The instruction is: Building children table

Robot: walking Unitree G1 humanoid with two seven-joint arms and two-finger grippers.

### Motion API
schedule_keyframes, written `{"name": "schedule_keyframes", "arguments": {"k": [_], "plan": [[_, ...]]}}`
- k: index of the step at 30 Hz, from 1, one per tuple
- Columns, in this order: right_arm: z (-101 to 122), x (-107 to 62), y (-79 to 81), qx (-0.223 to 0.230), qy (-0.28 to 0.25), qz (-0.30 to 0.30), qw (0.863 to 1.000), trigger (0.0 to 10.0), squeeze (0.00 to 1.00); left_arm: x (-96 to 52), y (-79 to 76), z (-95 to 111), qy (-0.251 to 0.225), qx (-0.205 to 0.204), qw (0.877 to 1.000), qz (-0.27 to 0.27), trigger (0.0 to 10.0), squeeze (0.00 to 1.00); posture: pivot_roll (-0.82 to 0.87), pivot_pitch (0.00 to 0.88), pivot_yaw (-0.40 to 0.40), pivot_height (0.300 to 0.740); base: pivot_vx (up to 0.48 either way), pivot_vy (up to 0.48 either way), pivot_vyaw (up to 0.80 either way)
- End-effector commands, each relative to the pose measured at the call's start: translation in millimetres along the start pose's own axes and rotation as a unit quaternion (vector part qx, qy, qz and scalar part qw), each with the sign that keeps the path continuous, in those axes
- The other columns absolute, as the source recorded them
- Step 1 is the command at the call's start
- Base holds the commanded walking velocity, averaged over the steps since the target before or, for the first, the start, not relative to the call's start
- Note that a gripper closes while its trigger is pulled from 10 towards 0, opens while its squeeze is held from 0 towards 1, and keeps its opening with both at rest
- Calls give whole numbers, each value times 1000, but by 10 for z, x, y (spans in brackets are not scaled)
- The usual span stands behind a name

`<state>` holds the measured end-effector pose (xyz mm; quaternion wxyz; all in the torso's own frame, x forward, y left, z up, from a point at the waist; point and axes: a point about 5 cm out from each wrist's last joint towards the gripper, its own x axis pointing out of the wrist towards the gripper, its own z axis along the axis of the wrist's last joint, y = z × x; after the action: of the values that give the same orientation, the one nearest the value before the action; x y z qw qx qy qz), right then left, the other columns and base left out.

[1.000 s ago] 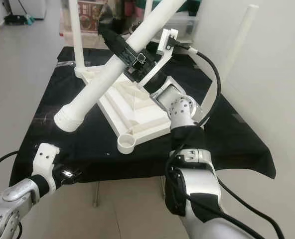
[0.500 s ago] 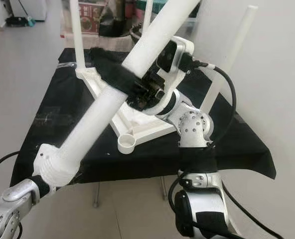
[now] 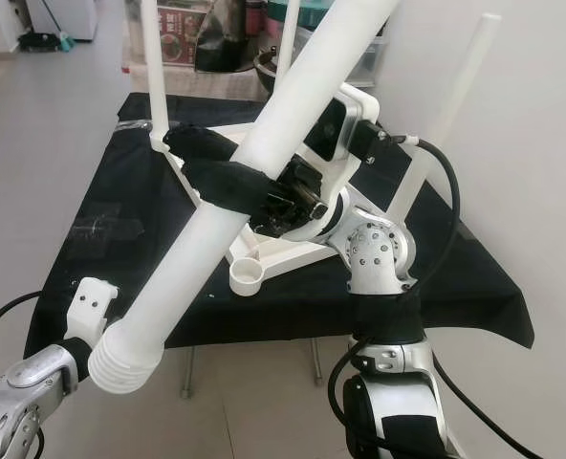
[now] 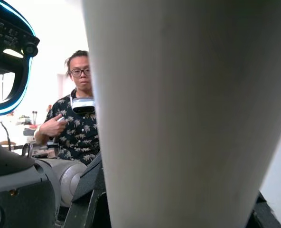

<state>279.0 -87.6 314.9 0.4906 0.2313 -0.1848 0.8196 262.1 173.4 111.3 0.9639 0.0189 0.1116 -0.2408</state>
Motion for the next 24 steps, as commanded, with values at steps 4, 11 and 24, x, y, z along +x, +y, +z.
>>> {"name": "schedule_keyframes", "arguments": {"k": [4, 11, 24], "plan": [[-16, -12, 12, -6, 9, -3, 1000, 0, 0, -26, -15, -23, 10, 2, 1000, -20, 10000, 0, 156, 0, -97, 740, 0, 0, 0], [72, -231, -183, -51, 18, -113, 992, 0, 0, -223, -72, 120, 14, 40, 993, -114, 10000, 0, 157, 0, -95, 740, 0, 0, 0], [181, -464, -221, -83, 50, -178, 979, 0, 0, -324, 4, 495, -32, 84, 984, -156, 10000, 0, 154, 0, -87, 740, 0, 0, 0]]}}
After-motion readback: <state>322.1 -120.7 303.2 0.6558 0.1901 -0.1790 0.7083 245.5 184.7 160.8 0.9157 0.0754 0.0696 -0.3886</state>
